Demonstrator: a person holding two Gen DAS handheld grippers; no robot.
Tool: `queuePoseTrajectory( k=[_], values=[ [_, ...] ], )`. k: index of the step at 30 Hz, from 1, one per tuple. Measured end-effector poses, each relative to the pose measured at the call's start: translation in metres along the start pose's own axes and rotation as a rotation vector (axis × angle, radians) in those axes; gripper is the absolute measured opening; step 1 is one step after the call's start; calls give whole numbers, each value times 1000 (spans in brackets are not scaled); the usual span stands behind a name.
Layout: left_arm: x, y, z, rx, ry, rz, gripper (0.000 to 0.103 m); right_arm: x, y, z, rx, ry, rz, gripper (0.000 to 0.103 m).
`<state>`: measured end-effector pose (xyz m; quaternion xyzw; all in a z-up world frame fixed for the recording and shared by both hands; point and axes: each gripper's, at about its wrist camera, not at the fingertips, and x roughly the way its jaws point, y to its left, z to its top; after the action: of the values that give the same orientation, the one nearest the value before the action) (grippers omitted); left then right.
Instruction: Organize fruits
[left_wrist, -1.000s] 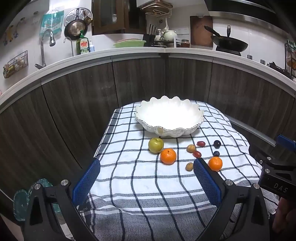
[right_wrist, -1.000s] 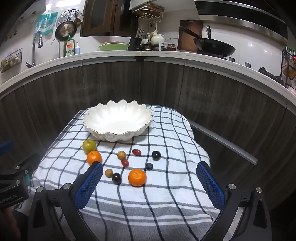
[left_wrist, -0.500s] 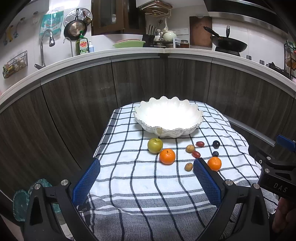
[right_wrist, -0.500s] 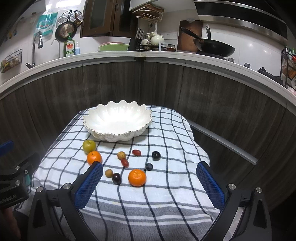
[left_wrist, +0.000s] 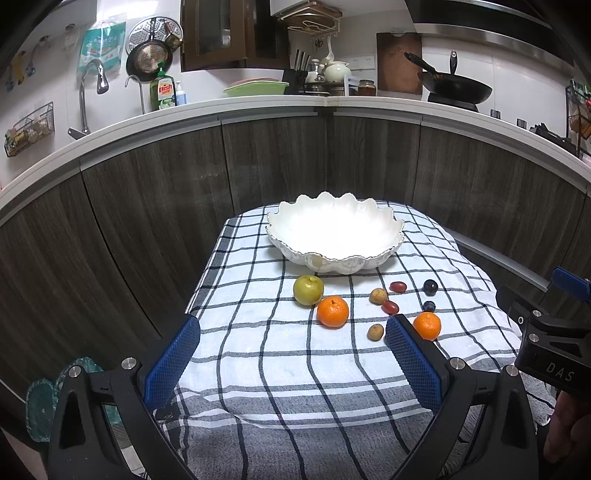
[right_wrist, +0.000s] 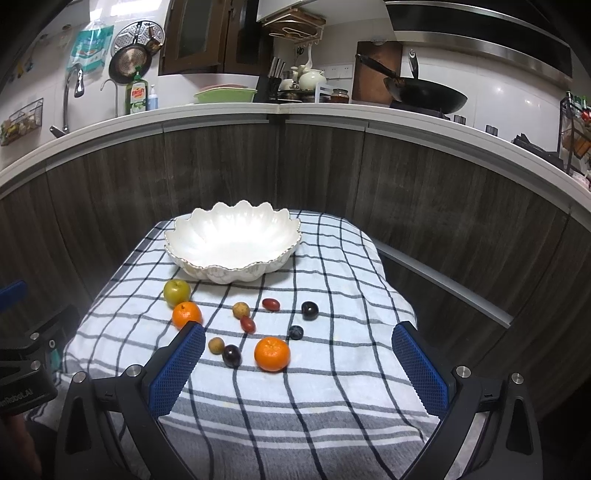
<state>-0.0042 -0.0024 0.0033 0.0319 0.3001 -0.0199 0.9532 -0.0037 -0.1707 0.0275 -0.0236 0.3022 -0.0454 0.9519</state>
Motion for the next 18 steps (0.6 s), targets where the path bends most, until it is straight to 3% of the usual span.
queuePoseTrajectory(
  k=[18],
  values=[
    [0,0,0,-1,-1,-1,102,1,-6,2,16,4,-13,102]
  ],
)
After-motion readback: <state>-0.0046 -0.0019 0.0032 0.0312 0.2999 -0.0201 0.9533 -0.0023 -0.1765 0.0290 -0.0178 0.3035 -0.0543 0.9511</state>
